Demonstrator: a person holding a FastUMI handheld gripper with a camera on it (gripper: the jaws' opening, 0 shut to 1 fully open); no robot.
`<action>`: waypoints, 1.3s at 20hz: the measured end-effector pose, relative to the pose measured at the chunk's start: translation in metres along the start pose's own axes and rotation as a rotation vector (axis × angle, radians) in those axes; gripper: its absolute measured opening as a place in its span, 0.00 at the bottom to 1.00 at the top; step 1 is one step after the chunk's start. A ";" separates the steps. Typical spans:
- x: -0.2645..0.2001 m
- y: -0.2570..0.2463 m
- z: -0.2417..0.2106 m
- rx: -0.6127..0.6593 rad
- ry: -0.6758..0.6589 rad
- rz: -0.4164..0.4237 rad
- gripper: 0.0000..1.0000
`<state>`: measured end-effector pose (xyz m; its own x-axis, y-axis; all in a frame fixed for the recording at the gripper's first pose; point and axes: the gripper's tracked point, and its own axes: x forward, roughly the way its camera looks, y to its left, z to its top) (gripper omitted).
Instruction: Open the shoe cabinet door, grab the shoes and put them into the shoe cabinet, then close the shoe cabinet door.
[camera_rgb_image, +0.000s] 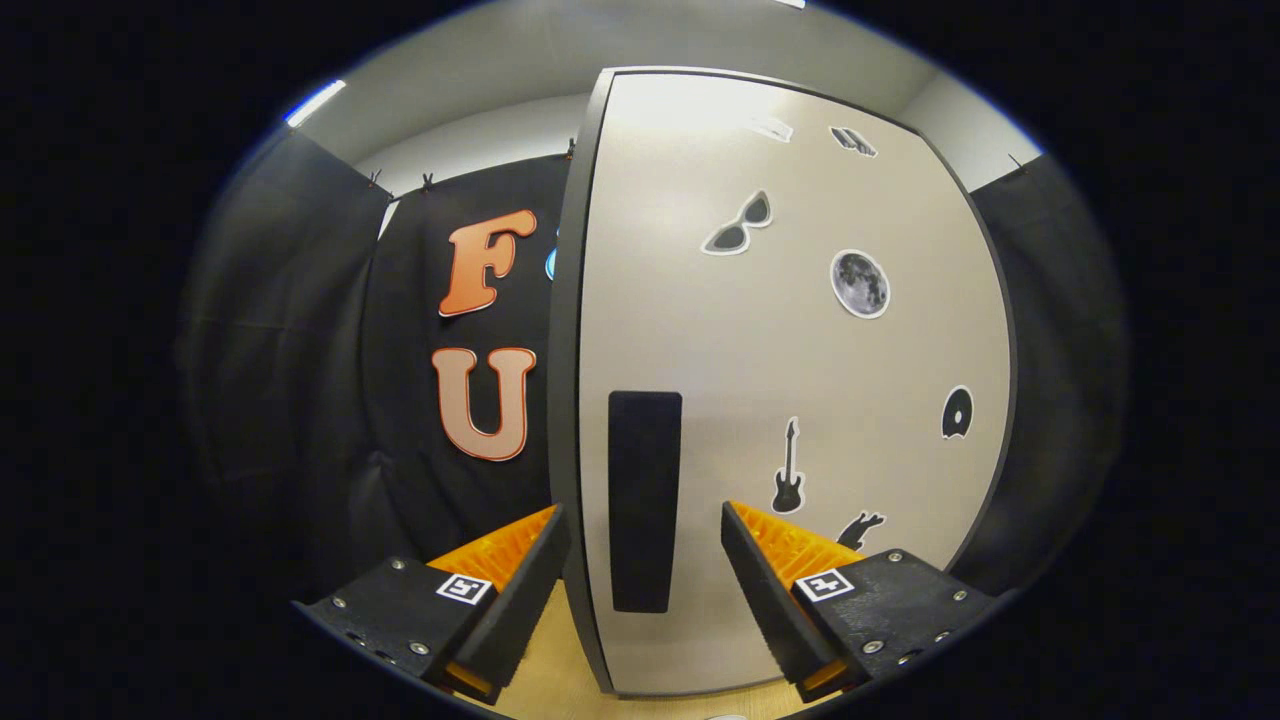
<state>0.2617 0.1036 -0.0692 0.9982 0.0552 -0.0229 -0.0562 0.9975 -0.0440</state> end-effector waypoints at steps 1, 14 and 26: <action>0.002 0.000 -0.001 0.003 0.003 0.000 0.93; 0.006 0.005 -0.003 -0.013 0.010 0.018 0.36; -0.020 0.001 -0.001 -0.004 0.011 0.013 0.32</action>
<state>0.2420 0.1032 -0.0702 0.9971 0.0674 -0.0346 -0.0690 0.9965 -0.0475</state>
